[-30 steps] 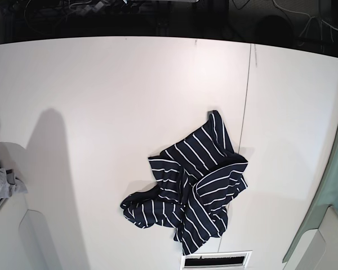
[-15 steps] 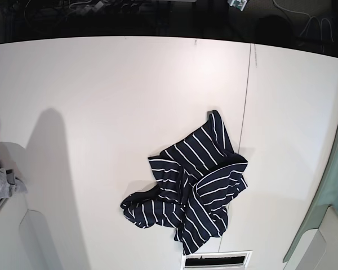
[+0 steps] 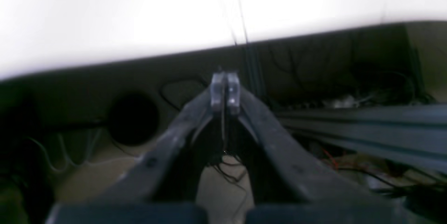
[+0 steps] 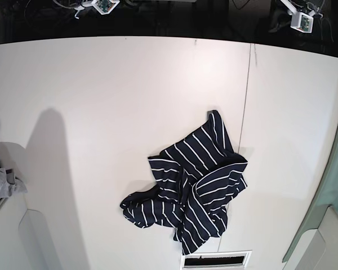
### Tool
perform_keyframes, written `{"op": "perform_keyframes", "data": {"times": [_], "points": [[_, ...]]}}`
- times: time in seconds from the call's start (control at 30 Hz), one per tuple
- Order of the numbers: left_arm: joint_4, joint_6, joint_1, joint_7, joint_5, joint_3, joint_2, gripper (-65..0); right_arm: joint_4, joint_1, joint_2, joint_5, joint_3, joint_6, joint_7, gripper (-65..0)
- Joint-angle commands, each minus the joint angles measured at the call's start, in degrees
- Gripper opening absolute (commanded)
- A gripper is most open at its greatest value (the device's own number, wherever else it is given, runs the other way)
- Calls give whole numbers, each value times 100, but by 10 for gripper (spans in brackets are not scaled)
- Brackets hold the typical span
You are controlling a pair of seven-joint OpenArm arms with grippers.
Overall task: Layout the t-shirt on the table in an organized manner, then fold the t-shirt properly
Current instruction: 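Lower both grippers onto the crumpled navy striped t-shirt and grasp it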
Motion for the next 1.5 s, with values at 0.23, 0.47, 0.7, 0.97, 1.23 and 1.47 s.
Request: {"op": "perform_keyframes", "data": {"times": [0.23, 0.47, 0.7, 0.97, 1.23, 1.47], "points": [[953, 42, 26, 48, -592, -496, -632, -649, 313, 992, 31, 444, 173, 0, 105, -613], [949, 341, -647, 264, -632, -485, -1292, -456, 149, 2417, -551, 444, 192, -227, -177, -463], [422, 358, -2149, 479, -756, -2, -1862, -350, -796, 3773, -1622, 308, 192, -723, -214, -305], [-1429, 551, -4581, 474, -752, 1637, -1897, -350, -2944, 5497, -2446, -282, 192, -1419, -153, -305], [-3392, 575, -6585, 442, -750, 2889, -1272, -348, -4708, 6651, -2765, -551, 195, -1593, 208, -305], [-4948, 575, -7423, 262, -542, 3314, -420, -349, -5648, 7040, -2944, -570, 192, -1591, 310, -305]]}}
